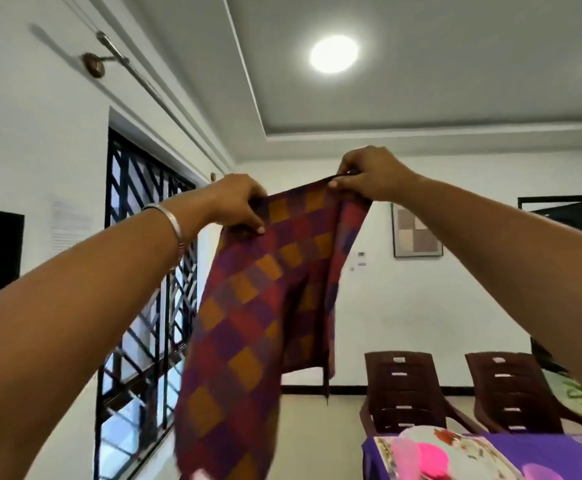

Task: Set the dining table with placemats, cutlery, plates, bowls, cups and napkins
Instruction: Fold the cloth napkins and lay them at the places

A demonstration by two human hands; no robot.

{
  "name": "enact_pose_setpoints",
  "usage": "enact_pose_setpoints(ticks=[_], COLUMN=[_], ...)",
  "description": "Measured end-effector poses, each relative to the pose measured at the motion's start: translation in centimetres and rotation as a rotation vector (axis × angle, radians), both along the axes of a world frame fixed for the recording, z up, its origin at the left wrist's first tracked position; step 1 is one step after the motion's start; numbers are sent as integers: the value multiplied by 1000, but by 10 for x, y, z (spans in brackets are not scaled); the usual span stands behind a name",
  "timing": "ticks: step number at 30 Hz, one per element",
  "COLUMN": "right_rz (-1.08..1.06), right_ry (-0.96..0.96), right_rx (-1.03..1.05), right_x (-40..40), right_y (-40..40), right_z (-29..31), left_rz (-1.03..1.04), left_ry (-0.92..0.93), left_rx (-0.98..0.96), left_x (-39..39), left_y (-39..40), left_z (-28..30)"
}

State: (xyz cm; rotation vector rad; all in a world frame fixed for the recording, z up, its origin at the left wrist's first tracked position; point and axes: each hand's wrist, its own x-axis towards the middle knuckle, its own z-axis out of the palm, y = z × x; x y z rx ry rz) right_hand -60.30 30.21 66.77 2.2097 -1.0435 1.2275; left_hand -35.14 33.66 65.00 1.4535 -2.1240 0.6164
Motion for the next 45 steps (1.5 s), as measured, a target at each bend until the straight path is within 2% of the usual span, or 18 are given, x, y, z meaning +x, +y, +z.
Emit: enact_pose_setpoints(ticks=[5, 8, 15, 18, 22, 27, 29, 31, 33, 34, 35, 37, 40, 45], right_rz=[-62, -95, -103, -3, 190, 579, 663, 536, 135, -27, -93, -24, 121, 453], right_ry=[-114, -134, -219, -333, -439, -609, -649, -663, -551, -486, -441, -407, -353, -419], right_rx=[109, 212, 438, 566, 767, 939, 952, 917, 727, 613, 533, 541, 789, 1152], right_x=[-15, -21, -34, -46, -66, -80, -84, -86, -81, -73, -61, -39, -12, 22], right_y=[-33, -54, -84, -92, -100, -102, -101, -107, -120, -125, -127, -126, -117, -86], right_z=[-22, -45, -76, -79, -82, -82, -84, -87, -89, -89, -87, -84, -75, -73], left_rz=[96, 120, 94, 23, -188, -554, -625, -417, -65, 19, 40, 8, -32, -141], left_ry=[118, 205, 541, 754, 1066, 1269, 1335, 1310, 1134, 1063, 1037, 1020, 935, 842], left_rx=[161, 194, 291, 294, 310, 465, 500, 398, 235, 187, 176, 168, 162, 166], left_x=[83, 120, 161, 177, 182, 178, 174, 165, 148, 137, 123, 95, 60, 15], left_y=[-26, -35, -46, -47, -51, -53, -56, -67, -77, -82, -87, -93, -97, -102], left_z=[-38, -60, -81, -88, -92, -97, -98, -97, -96, -97, -96, -93, -88, -85])
